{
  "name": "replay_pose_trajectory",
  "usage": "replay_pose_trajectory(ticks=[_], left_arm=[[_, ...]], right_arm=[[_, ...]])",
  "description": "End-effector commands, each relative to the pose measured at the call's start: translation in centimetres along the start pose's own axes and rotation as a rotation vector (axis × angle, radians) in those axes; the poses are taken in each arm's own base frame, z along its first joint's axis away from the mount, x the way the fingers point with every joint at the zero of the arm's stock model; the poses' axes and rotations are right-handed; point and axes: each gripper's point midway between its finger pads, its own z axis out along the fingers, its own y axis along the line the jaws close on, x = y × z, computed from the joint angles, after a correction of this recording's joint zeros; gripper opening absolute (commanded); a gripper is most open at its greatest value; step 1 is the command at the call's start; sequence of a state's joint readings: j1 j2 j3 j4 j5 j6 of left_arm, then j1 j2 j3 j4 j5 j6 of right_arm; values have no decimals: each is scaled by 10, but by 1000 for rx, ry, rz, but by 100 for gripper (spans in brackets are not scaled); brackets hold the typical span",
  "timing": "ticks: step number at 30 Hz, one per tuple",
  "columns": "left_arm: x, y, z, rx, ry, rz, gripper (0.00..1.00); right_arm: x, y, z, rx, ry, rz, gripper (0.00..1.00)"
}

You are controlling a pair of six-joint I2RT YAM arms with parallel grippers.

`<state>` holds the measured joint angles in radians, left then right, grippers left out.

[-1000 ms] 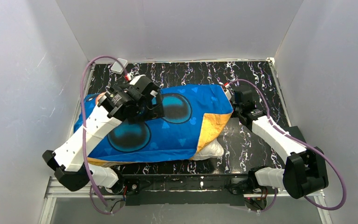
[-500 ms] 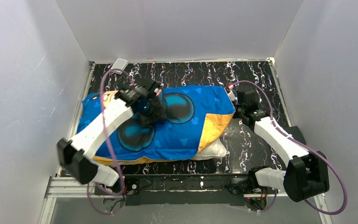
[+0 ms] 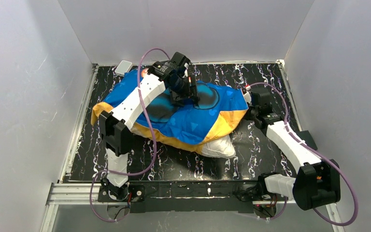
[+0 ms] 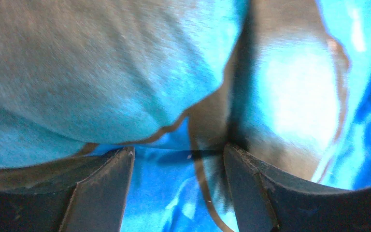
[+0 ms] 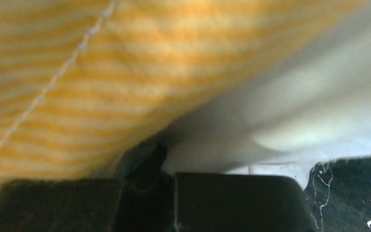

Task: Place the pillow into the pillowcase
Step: Stuff the pillow into the pillowcase.

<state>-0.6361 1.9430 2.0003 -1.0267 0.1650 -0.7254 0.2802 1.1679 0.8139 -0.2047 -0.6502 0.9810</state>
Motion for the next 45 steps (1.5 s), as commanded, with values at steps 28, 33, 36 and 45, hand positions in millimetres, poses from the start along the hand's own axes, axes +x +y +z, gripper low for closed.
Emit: replay_pose_trajectory(ticks=[28,33,36,45], left_arm=[[49,-86,-72,-18,-351,541,98],[58,-94,-41,-21,-275,648,94],[61,-107,-30,2,-251,692,68],[40,-181,-97,290,-420,594,0]], right_arm=[[-11,78,23,-255,67,-68,1],[-8,78,20,-250,71,-63,1],[-9,82,15,-250,50,-62,1],[-11,52,-23,-124,-16,-9,1]])
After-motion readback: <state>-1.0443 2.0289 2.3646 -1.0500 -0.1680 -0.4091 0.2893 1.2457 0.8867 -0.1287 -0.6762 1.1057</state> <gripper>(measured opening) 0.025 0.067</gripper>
